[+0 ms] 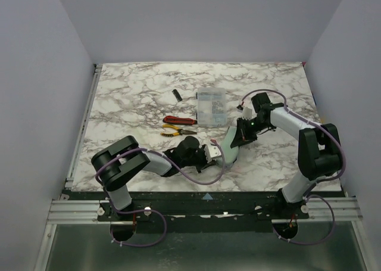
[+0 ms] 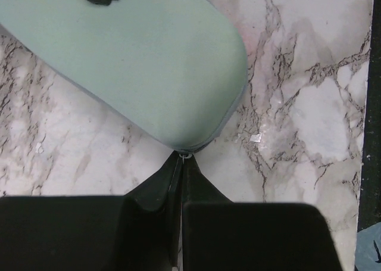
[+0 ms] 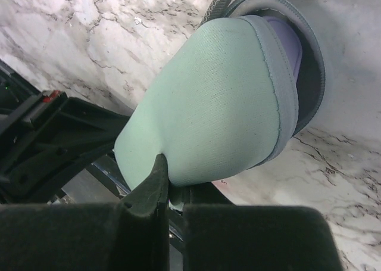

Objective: Open the umbrella

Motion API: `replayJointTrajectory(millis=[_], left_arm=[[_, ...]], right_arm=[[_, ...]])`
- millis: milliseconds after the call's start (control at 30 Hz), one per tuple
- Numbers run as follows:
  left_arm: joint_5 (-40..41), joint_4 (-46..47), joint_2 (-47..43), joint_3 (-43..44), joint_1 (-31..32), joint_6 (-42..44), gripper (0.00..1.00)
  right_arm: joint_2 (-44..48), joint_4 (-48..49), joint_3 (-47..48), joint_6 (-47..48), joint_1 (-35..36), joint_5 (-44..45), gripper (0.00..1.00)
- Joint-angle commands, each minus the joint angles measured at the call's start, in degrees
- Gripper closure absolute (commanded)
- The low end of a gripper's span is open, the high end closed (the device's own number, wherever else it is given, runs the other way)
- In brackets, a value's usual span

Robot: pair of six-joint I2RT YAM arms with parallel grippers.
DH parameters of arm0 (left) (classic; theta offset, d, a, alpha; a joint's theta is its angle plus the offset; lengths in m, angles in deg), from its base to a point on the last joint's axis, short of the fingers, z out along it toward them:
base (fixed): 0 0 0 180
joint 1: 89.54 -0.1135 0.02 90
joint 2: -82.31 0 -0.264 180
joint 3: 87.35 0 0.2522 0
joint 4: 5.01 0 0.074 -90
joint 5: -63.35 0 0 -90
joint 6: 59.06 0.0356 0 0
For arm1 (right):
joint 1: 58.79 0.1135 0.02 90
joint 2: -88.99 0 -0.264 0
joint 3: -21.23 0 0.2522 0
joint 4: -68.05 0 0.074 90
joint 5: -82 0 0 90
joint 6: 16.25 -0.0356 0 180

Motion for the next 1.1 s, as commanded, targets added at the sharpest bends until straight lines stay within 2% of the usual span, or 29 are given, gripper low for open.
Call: replayJointTrajectory(millis=[0,167,333,633,767,900,933,1000,1067], left_arm=[[2.6,1.83,-2.11,-2.1,-3.41,-1.62,1.0],[1.09,1.17,-0.9,-0.42,-6.03,0.86,1.0],[0.56,-0.3,2.78,5.47,-6.29,0.04,1.0],[0.94,-5.19,9.19,16.5,-8.26,-6.51,1.0],[1.44,-6.14,8.73,17.05,-9.25,-12.35,1.0],[1.21,-5.46,6.57,15.13,-10.07,-13.05,1.0],[1.0,-5.4,5.79,14.47,-10.2,-12.66,1.0],[-0.25,-6.79,4.22,14.03,-10.59,-12.09,0.86],[-0.73,-8.38,2.51,13.87,-11.13,-12.62,0.66]], right_arm=[[-3.82,-3.19,-0.31,10.25,-0.13,3.56,1.0],[-4.11,-4.61,0.6,14.74,-0.08,-0.19,1.0],[-3.91,-5.12,0.84,17.2,-0.06,-3.46,1.0],[-3.91,-5.33,0.91,19.09,-0.07,-3.75,1.0],[-4.49,-5.62,2.66,19.11,-0.13,-3.46,1.0],[-4.92,-6.59,4.68,18.88,-0.18,-2.36,0.94],[-4.92,-6.65,5.25,18.21,-0.17,-1.48,0.89],[-5.46,-6.81,6.62,16.23,-0.14,1.16,0.78],[-5.86,-7.67,7.85,15.56,-0.14,2.51,0.65]])
